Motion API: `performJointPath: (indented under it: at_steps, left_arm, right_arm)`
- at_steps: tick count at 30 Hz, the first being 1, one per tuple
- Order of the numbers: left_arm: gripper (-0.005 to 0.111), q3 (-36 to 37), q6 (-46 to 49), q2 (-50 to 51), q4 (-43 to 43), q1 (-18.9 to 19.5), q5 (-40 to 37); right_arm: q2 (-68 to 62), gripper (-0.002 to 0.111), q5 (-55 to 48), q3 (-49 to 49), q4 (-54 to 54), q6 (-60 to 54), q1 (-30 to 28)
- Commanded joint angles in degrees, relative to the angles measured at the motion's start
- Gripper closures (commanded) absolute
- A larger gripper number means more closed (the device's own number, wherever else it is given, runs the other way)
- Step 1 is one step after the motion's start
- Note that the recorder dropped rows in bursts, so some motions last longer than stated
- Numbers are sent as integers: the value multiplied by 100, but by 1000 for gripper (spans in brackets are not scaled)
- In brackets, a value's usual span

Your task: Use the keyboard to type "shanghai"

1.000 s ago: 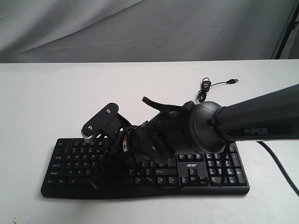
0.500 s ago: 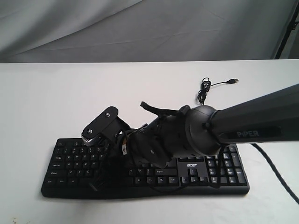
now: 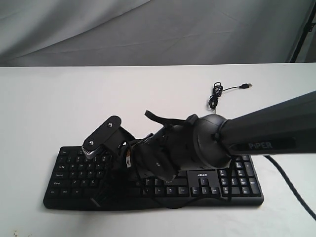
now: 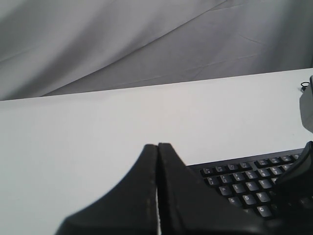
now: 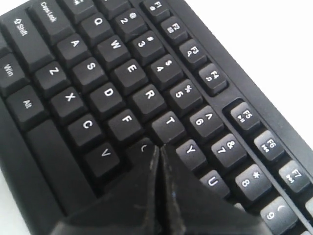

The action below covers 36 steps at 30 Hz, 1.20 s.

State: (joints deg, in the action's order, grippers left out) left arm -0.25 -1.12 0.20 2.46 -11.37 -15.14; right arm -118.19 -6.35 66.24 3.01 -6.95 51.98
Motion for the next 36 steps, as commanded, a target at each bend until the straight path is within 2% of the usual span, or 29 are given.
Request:
performJointPath:
  at_steps: [1, 15, 21, 26, 36]
  left_arm:
    - [107, 25, -16, -20, 4, -23, 28]
    - [107, 25, -16, -20, 4, -23, 28]
    - [107, 25, -16, -20, 4, -23, 28]
    - [107, 25, -16, -20, 4, -23, 28]
    - [107, 25, -16, -20, 4, -23, 28]
  right_arm:
    - [-18, 108, -171, -14, -52, -41, 8]
    - [63, 108, -334, 26, -52, -50, 8]
    - [54, 108, -700, 809, -64, -38, 283]
    - [-562, 108, -770, 1744, -97, -50, 543]
    - [-930, 108, -370, 1856, -97, -50, 545]
